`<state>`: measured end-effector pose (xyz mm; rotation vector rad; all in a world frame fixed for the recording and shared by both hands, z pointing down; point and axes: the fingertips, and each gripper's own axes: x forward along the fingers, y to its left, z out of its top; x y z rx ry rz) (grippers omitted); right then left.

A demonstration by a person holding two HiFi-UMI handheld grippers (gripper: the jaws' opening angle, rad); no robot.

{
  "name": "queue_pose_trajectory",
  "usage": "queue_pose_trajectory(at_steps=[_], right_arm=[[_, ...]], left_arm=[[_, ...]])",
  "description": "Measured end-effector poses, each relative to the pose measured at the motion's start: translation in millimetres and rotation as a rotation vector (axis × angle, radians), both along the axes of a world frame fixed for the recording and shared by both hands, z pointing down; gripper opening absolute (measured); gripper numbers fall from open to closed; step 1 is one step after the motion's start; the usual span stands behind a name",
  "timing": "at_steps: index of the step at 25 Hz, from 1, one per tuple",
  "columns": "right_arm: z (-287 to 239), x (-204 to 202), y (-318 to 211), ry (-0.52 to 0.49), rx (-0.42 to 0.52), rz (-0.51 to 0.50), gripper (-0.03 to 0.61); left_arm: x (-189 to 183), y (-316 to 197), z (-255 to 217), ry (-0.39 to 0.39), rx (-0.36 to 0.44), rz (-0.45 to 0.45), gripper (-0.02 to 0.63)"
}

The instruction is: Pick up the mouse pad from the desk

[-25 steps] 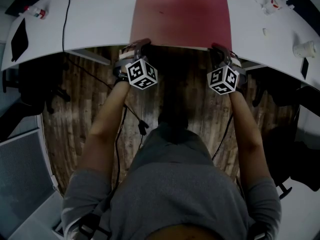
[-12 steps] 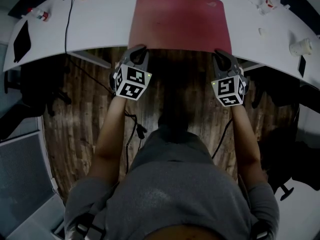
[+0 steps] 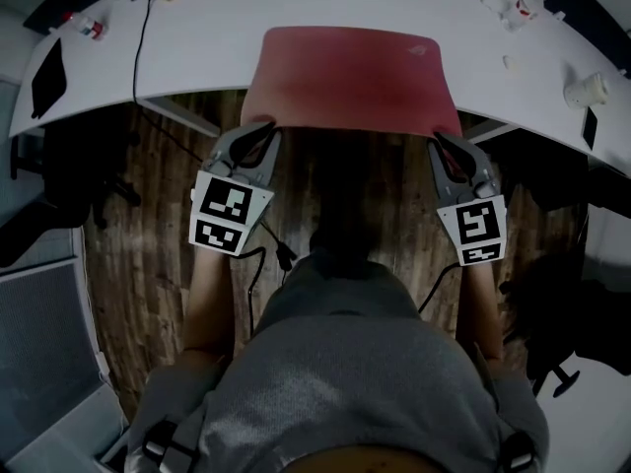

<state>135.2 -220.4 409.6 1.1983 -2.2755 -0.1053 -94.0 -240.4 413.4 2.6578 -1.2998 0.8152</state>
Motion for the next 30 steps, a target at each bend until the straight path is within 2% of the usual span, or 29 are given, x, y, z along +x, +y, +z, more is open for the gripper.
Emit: queue_pose_trajectory(at_steps=[5, 10, 15, 18, 22, 27, 30], right_arm=[[-32.2, -2.1, 40.9, -0.063, -0.009, -0.047, 0.017], [-76.0, -12.9, 64.1, -0.138, 0.037, -0.052, 0.017], [-101.8, -11.1, 79.5, -0.207, 0.035, -0.067, 0.017], [-109.0, -9.2, 83.2, -0.197, 0.044, -0.076, 0.017], [-105.4, -8.1, 84.9, -0.179, 0.034, -0.085, 0.017], [-88.0, -9.2, 85.2, -0.144, -0.022, -0.100, 0.017], [-74.9, -6.1, 90.0, -0.142, -0.071, -0.130, 0.017]], left_arm=[[-2.6, 36.2, -31.5, -0.008, -0.002, 0.071, 0.020], [-10.1, 58.7, -63.4, -0.014, 0.043, 0.078, 0.018], [-11.6, 76.1, -89.3, 0.083, 0.047, 0.091, 0.018], [-10.5, 80.1, -97.9, 0.107, 0.051, 0.091, 0.019], [-12.0, 80.8, -93.7, 0.101, 0.045, 0.087, 0.018], [-12.1, 83.6, -71.0, 0.057, -0.011, 0.107, 0.018], [-12.2, 86.5, -63.5, 0.074, -0.050, 0.118, 0.018]])
